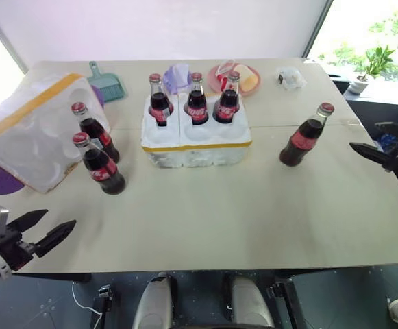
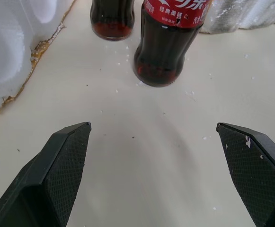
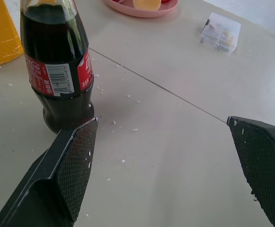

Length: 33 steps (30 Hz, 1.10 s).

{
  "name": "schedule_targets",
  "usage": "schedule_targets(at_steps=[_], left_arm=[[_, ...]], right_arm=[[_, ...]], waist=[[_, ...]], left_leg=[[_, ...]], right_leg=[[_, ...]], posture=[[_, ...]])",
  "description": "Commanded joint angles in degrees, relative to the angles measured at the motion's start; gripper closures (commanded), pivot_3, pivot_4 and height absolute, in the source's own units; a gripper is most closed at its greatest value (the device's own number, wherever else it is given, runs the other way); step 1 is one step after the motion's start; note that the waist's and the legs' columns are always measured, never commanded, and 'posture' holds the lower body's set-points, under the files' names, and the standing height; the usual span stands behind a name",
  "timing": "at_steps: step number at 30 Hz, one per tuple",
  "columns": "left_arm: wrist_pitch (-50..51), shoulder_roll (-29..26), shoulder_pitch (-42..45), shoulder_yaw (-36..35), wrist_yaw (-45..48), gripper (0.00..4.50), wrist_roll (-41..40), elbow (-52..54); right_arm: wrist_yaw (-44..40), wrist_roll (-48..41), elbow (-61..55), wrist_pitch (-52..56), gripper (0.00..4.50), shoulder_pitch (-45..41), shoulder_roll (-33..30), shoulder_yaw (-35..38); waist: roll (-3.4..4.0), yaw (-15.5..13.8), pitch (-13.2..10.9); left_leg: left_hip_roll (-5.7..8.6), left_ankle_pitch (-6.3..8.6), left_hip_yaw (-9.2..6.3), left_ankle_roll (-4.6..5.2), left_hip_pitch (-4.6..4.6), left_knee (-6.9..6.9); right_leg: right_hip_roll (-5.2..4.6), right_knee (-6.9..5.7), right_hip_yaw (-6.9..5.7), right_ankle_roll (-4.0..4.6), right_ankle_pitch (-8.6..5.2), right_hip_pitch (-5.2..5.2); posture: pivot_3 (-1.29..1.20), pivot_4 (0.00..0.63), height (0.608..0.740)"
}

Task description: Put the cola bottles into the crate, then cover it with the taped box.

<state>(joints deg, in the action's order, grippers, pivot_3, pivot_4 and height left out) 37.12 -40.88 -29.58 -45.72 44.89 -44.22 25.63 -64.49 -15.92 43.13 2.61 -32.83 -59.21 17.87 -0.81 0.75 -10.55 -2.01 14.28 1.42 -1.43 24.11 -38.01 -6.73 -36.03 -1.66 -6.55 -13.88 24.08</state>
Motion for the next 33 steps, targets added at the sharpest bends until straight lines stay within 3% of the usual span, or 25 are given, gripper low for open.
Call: schedule_targets(at_steps=[1, 16, 20, 26, 33], left_arm=[[-1.40, 0.12, 0.11, -0.13, -0.10, 0.05, 0.87, 1.07], [-1.21, -0.36, 4.77, 1.21, -1.22, 0.05, 1.01, -0.42], [-0.88, -1.13, 10.89, 1.51, -2.25, 0.05, -1.45, -0.51], [-2.03, -3.02, 19.13, 9.05, -2.68, 0.05, 2.61, -3.45], [-4.51, -2.81, 24.78, 14.99, -2.44, 0.05, 6.62, -7.37]], right_arm=[[0.14, -0.08, 0.03, -1.42, 0.00, -1.26, -0.38, 0.45], [-2.71, -1.50, -1.07, 1.68, 0.00, 0.18, -0.94, 0.47], [-11.03, -4.36, -4.03, 11.36, 0.00, -6.31, -5.49, -0.72], [-24.66, -9.64, -15.17, 25.85, 0.00, -16.59, -10.75, -5.88], [-27.00, -20.29, -34.01, 41.09, 0.00, -20.42, -10.09, -6.48]], waist=[[0.00, 0.04, 0.00], [0.00, -0.06, 0.00], [0.20, 0.00, -0.11], [0.59, 0.05, -0.14], [0.55, -0.10, -0.14]], left_leg=[[0.00, 0.00, 0.00, 0.00, 0.00, 0.00], [0.00, 0.00, 0.00, 0.00, 0.00, 0.00], [0.00, 0.00, 0.00, 0.00, 0.00, -0.03], [0.00, 0.00, 0.01, 0.00, 0.00, 0.06], [-0.02, 0.00, 0.02, 0.00, 0.06, 0.06]], right_leg=[[0.00, 0.00, 0.00, 0.00, 0.00, 0.00], [0.00, 0.00, 0.00, 0.00, 0.00, -0.01], [0.00, -0.02, 0.01, -0.01, 0.01, -0.01], [0.01, -0.03, 0.02, -0.11, 0.05, 0.06], [0.01, -0.07, 0.02, -0.15, 0.07, 0.17]], posture=[[0.00, 0.150, 0.736], [0.00, 0.150, 0.736], [0.00, 0.150, 0.736], [0.00, 0.150, 0.736], [0.00, 0.150, 0.736]])
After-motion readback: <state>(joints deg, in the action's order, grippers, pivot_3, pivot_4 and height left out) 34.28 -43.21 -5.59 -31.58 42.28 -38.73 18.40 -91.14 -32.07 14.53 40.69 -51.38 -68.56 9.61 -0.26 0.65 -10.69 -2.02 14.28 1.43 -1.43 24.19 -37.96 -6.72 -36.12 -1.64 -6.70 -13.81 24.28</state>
